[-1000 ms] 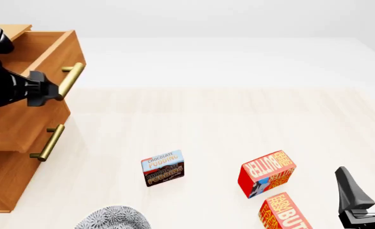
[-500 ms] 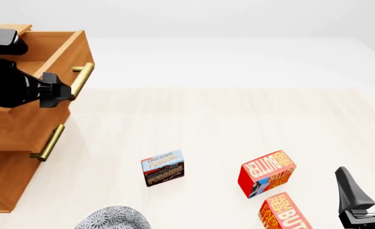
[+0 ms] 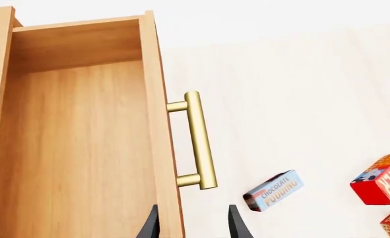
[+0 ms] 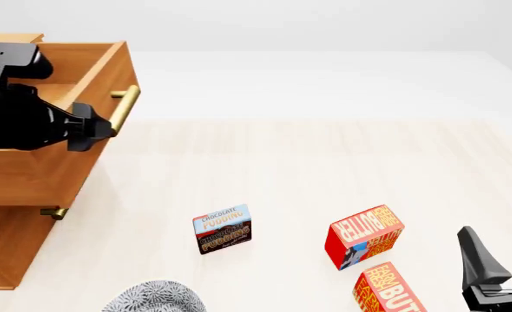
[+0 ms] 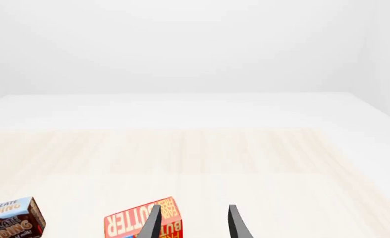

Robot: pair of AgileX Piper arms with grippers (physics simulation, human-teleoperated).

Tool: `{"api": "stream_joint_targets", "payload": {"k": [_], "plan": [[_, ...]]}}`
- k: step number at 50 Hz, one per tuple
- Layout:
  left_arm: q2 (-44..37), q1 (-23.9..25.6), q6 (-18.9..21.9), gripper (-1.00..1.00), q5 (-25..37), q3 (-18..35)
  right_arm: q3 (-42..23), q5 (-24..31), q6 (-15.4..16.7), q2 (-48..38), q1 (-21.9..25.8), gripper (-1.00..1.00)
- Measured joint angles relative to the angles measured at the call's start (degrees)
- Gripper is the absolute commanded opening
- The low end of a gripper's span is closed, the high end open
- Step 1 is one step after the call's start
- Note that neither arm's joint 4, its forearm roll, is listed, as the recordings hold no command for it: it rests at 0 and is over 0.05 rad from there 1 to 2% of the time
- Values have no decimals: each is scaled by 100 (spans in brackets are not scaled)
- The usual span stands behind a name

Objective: Put the chocolate pudding in the top drawer of the cabinet and close it.

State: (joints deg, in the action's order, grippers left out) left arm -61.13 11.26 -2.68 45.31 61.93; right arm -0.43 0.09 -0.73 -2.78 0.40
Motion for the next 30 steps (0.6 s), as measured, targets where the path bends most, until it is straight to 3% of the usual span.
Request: {"api": "stream_joint_targets", "payload": {"k": [30], "plan": [[-134, 643, -109, 100, -146, 40, -1, 2, 1, 3, 0, 100]]}}
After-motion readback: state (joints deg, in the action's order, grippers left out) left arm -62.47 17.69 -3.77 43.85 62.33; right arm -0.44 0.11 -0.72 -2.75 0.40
